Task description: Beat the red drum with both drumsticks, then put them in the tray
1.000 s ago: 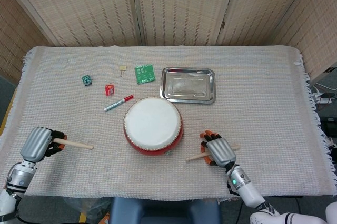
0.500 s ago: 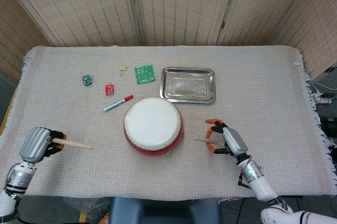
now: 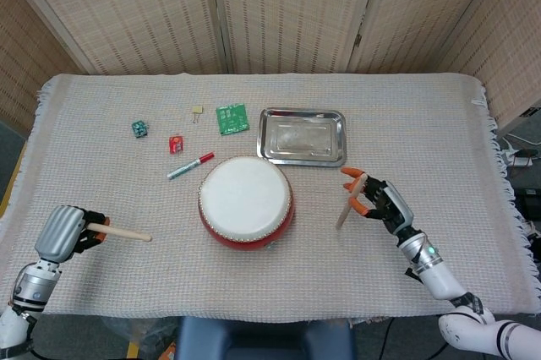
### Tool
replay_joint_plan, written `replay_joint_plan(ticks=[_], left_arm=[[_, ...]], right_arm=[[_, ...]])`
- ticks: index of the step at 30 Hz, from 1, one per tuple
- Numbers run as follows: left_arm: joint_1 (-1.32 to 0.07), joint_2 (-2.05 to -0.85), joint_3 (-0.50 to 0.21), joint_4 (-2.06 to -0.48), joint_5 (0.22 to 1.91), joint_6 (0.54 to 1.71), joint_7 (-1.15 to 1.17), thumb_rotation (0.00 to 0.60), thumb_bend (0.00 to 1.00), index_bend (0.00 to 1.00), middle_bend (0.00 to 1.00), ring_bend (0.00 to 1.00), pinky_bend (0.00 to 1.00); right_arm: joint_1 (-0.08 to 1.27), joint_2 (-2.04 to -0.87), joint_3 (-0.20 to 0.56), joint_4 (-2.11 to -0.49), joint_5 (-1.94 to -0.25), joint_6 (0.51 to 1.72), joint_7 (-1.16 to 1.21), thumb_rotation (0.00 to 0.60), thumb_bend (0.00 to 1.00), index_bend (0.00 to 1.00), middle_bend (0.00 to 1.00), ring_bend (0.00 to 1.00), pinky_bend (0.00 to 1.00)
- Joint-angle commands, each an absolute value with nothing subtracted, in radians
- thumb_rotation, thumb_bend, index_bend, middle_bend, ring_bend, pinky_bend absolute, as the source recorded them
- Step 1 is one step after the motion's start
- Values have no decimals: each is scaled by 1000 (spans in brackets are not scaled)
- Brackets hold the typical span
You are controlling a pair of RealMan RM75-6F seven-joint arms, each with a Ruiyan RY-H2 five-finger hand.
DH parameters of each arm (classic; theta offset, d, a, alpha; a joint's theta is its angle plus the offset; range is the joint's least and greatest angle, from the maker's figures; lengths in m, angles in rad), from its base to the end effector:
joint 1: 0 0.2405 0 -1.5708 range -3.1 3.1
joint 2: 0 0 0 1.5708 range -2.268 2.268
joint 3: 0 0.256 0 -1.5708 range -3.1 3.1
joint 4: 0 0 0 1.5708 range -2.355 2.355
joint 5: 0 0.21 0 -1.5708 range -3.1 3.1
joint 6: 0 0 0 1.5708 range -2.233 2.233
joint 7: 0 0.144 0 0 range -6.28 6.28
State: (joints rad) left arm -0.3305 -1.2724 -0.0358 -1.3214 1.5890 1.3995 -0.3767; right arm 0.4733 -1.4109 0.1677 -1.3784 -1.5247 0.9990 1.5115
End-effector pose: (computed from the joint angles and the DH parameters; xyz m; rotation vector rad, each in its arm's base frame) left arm -0.2948 0.2597 0.1192 -1.5667 -0.9908 -1.2121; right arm -0.2388 -0.3091 0.0368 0.8389 -2.3606 1.7347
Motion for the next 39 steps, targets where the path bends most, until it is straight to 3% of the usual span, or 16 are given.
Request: replay_joint_plan(ticks=[1,9,14,23,33,39], left_arm=[[-331,-1274,-35,-1320,1589,1398,-378,600,712,1000,1000,1000,1000],[-330,-1275,-28,-1313,1596,1397,-379,600,712,1000,1000,1000,1000],[-329,-1273,-25,-1316,1601,1401,-377,600,711,1000,1000,1000,1000],[-328,-1270,-21,-1322,1607,1403,-373,600,711,1000,1000,1000,1000],[-325,-1267,-17,-1327,1612,1409,-369,600,701,1000,1000,1000,1000],[-325,-1265,-14,-1331,1616,1409,-365,600,702,1000,1000,1000,1000]], right_arm=[[508,-1467,126,-1212,-1610,1034,1711,600,396,532,203,83,200],[518,-1557,72,-1035,-1642,1111,1905,600,399,347,237,139,199],[520,-1584,42,-967,-1659,1155,1945,594,399,323,273,177,205],[518,-1603,-7,-930,-1674,1175,1905,590,391,375,354,237,265],[524,-1641,-45,-893,-1660,1147,1865,588,141,499,418,287,292],[531,-1660,-55,-879,-1649,1131,1848,588,92,603,472,323,317]])
